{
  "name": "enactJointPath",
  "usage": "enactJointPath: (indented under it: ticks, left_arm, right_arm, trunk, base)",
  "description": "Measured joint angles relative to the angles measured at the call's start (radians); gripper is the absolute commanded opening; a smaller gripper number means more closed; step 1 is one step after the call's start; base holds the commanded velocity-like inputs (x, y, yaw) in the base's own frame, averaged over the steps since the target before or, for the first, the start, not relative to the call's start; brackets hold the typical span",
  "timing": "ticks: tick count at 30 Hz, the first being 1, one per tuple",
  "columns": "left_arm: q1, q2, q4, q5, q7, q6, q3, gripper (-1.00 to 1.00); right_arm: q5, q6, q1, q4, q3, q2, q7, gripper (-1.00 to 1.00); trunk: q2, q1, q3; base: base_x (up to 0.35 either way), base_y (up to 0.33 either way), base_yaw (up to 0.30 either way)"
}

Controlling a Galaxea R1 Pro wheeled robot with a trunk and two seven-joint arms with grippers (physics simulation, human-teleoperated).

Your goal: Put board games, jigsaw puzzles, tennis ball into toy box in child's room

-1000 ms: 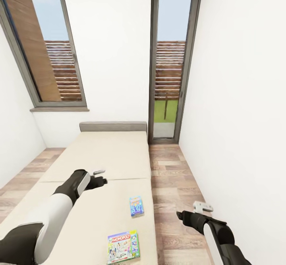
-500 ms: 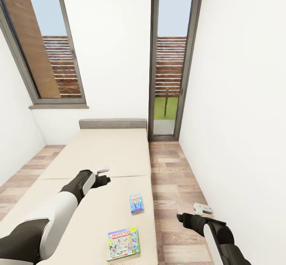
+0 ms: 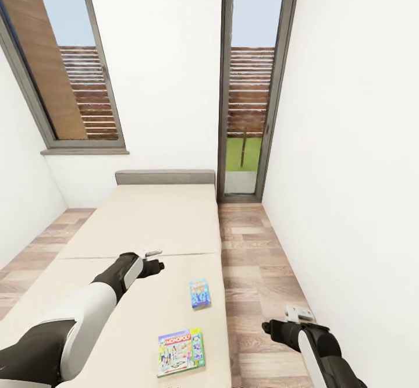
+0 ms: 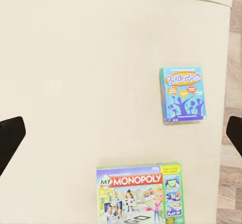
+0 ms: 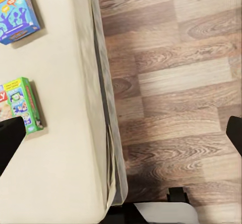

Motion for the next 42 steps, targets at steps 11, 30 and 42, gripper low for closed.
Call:
enactJointPath:
  ticks: [11,30,42]
  left_arm:
    - [0.000,0.000,0.005,-0.001,0.000,-0.003,-0.033,1.00]
    - [0.000,-0.020,0.005,-0.001,-0.001,-0.026,-0.044,1.00]
    - [-0.019,-0.048,-0.009,0.001,-0.001,0.044,-0.045,1.00]
  right_arm:
    - [-0.007,-0.001,-0.003,0.017,0.000,-0.019,-0.003,1.00]
    - [-0.012,0.001,-0.003,0.011,0.000,-0.023,0.000,1.00]
    - [-0.014,0.056,0.012,-0.092,0.000,-0.023,0.003,1.00]
  trunk:
    - [0.000,0.000,-0.018]
    - [0.000,0.000,-0.049]
    - [0.000,0.000,-0.068]
  base:
    - [0.000,0.000,0.000]
    - [0.000,0.000,0.000]
    - [0.000,0.000,0.000]
